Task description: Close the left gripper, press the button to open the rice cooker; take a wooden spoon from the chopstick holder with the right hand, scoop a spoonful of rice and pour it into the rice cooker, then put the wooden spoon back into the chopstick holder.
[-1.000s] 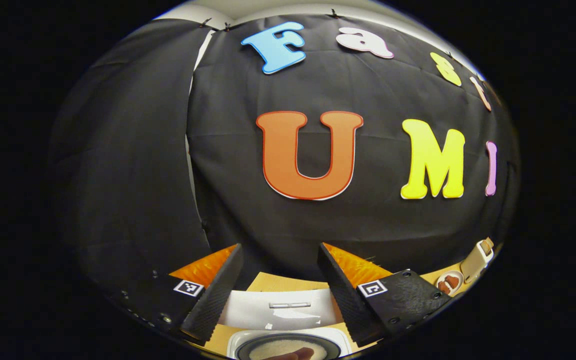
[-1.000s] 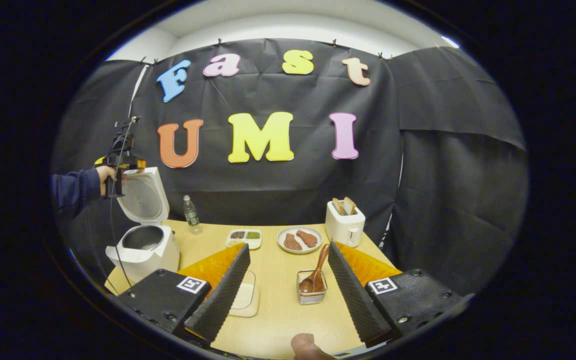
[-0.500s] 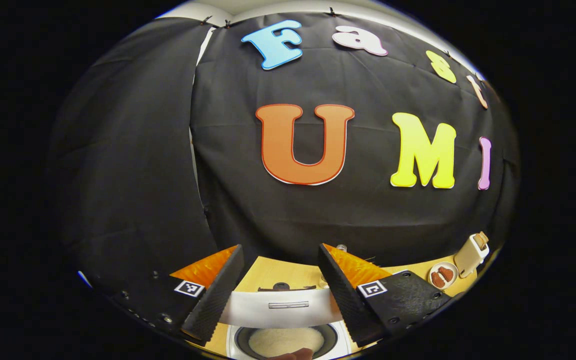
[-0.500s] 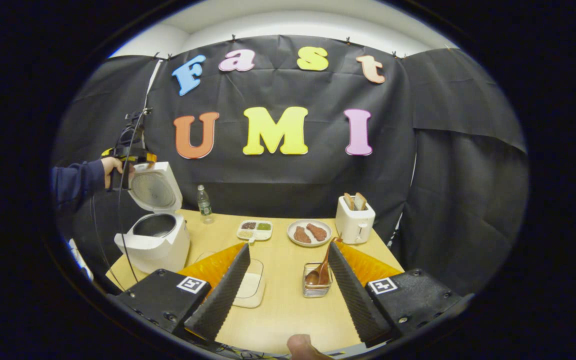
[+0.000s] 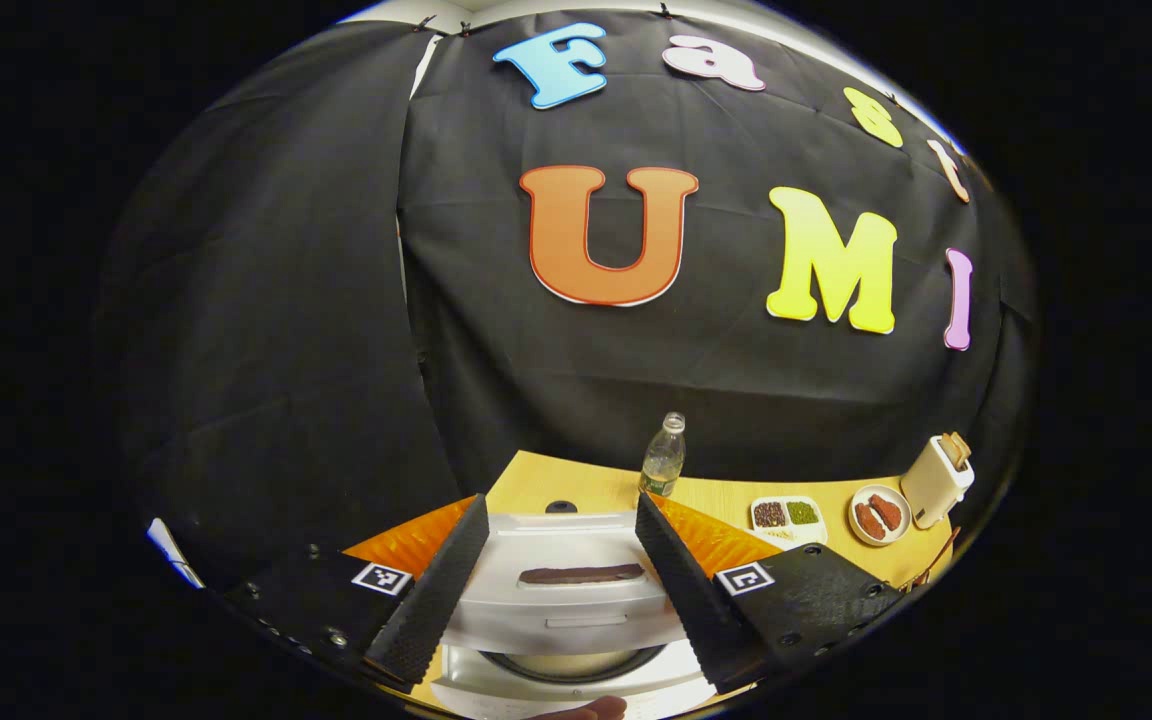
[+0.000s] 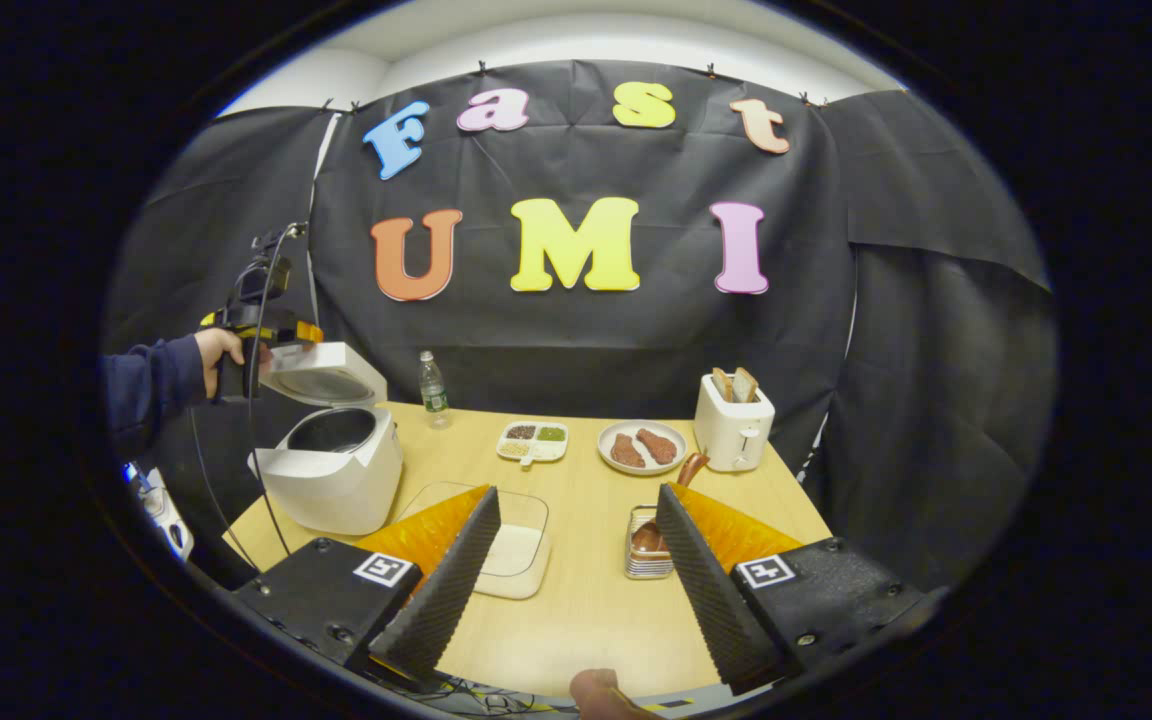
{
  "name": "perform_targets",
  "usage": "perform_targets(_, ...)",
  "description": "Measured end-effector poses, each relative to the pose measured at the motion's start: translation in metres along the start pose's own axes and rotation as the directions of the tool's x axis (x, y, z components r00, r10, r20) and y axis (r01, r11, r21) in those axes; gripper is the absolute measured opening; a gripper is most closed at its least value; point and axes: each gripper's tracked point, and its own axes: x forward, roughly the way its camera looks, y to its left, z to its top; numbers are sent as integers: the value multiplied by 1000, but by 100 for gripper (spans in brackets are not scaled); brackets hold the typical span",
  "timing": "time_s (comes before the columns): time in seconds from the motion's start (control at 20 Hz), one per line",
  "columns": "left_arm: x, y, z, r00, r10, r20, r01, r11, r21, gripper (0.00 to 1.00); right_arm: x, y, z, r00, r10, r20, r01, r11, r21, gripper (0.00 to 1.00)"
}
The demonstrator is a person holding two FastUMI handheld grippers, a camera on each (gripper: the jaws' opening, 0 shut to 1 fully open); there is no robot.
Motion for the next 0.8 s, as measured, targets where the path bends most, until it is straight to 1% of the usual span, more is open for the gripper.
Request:
perform_targets(0.25,-11,-4,-42,998,-3,-65,3,1000,0,96,-3,4,-6,1000,8,-4,-8,1000,-7,100)
perform_targets(0.4,-18,-5,-59,997,1,-74,0,1000,15,96,-3,5,-9,1000,8,-12,-8,1000,-2,100)
perform_targets(0.65,-28,-5,-90,990,-10,-143,12,1000,11,96,-3,8,-14,1000,12,-24,-12,1000,-2,100)
perform_targets(0.8,-34,-4,-103,987,-10,-160,13,1000,17,96,-3,10,-16,999,16,-33,-16,1000,-5,100)
